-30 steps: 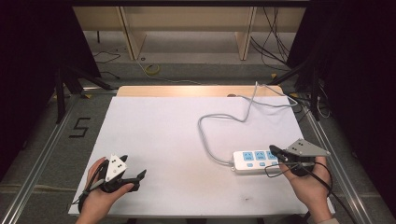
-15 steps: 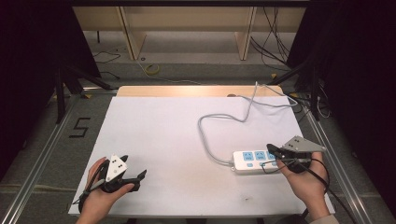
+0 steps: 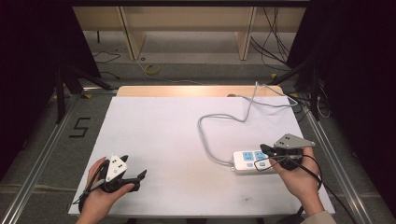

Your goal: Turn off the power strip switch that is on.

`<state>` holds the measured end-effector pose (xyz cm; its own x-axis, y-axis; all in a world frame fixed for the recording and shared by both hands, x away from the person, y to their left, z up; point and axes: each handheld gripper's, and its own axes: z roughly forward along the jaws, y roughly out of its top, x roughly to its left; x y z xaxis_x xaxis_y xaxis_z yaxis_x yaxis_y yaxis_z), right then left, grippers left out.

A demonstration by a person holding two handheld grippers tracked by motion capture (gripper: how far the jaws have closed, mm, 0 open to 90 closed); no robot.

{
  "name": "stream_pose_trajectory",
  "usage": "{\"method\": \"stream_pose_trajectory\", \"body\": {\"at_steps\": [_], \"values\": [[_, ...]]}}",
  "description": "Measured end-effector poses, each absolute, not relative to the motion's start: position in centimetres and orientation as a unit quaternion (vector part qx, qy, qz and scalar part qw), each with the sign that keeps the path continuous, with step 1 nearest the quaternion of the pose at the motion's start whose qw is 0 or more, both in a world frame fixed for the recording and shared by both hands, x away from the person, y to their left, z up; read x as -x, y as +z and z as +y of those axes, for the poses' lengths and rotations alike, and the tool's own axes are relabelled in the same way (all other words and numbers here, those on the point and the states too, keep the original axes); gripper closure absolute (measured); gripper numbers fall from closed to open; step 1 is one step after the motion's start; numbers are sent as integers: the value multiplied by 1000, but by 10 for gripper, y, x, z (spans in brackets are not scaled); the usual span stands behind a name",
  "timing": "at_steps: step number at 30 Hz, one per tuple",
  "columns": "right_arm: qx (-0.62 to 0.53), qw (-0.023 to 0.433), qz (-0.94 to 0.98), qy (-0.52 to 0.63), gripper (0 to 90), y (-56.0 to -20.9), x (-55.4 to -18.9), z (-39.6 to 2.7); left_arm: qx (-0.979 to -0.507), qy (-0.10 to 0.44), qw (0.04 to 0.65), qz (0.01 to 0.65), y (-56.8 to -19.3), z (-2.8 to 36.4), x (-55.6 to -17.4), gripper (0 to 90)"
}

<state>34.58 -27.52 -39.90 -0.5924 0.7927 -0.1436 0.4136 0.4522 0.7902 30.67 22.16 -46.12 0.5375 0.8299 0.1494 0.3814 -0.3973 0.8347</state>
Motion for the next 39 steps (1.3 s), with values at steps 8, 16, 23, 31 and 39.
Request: {"method": "stream_pose_trajectory", "body": {"at_steps": [8,16,23,31,39], "values": [[-370,244,823,357,900,-402,-351,-269,-785,287,391,386,-461,221,-307,176],[-369,232,831,345,900,-404,-355,-264,-785,287,391,386,-461,221,-307,176],[-370,219,839,332,900,-406,-360,-260,-787,287,390,383,-461,221,-307,176],[-373,205,847,317,900,-410,-365,-254,-787,287,390,383,-461,221,-307,176],[-379,186,854,305,900,-414,-369,-252,-787,287,391,383,-461,221,-307,177]]}}
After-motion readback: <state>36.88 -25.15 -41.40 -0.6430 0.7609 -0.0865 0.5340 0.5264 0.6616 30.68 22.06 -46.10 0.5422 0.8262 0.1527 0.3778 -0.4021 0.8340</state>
